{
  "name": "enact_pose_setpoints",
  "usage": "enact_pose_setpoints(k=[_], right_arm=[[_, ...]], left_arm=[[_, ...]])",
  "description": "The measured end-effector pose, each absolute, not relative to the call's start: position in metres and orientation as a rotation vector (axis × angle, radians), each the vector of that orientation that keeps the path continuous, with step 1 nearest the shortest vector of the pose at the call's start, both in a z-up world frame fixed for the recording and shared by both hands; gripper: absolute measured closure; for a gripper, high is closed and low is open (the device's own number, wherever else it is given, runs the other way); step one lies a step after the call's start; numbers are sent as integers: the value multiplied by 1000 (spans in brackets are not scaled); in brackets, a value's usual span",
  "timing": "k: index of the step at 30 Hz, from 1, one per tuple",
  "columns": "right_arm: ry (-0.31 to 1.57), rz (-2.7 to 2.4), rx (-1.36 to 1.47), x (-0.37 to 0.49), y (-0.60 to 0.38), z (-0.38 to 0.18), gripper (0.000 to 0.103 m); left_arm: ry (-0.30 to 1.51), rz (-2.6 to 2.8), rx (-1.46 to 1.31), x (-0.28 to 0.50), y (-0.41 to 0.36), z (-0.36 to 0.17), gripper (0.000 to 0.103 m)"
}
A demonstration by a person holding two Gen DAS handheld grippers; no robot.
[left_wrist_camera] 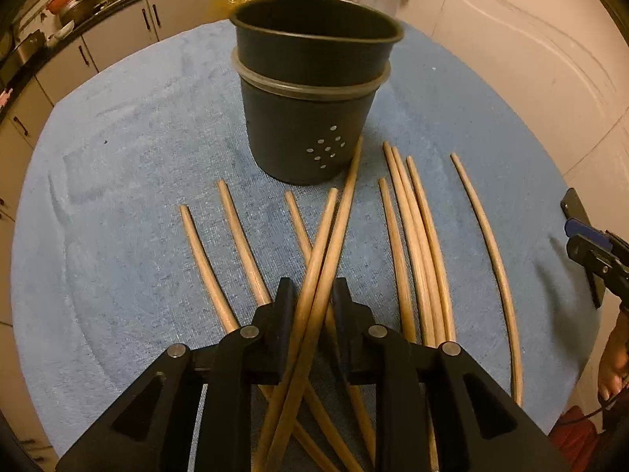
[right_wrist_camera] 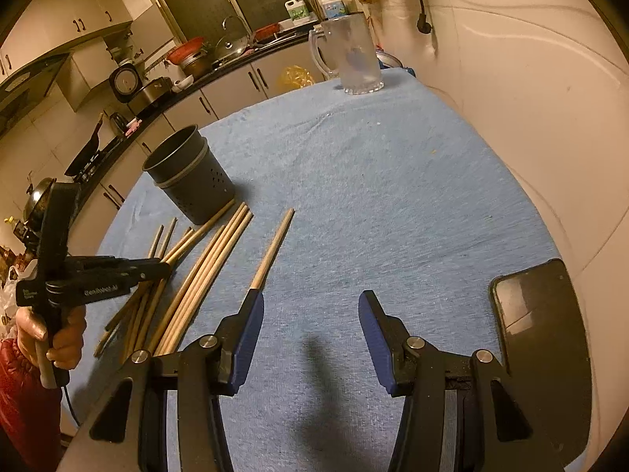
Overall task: Organize utensils
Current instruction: 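Close the left gripper on one wooden chopstick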
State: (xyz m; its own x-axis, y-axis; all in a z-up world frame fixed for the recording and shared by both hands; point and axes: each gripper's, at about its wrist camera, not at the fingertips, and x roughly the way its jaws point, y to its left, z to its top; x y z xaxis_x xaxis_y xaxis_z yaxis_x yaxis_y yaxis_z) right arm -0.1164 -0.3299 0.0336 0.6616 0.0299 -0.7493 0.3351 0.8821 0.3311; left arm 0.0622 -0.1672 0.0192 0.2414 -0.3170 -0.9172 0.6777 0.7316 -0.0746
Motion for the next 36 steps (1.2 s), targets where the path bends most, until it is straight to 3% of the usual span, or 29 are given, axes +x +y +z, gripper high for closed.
enact_pose_setpoints(k=[5,9,17,36], right_arm=[[844,-181,464,-114,-326,33,49],[849,-190,461,-110,-327,33,49],[892,-158,501,-93,-324,24,49],[902,-174,484,-83,-320,24,49]], left_arm=[[1144,-714,314,61,-161,19,86],[1127,-683,252,63,-138,30,103],[1175,-672,122,85,-97,31,103],[1195,-783,291,70,-148,26,102]])
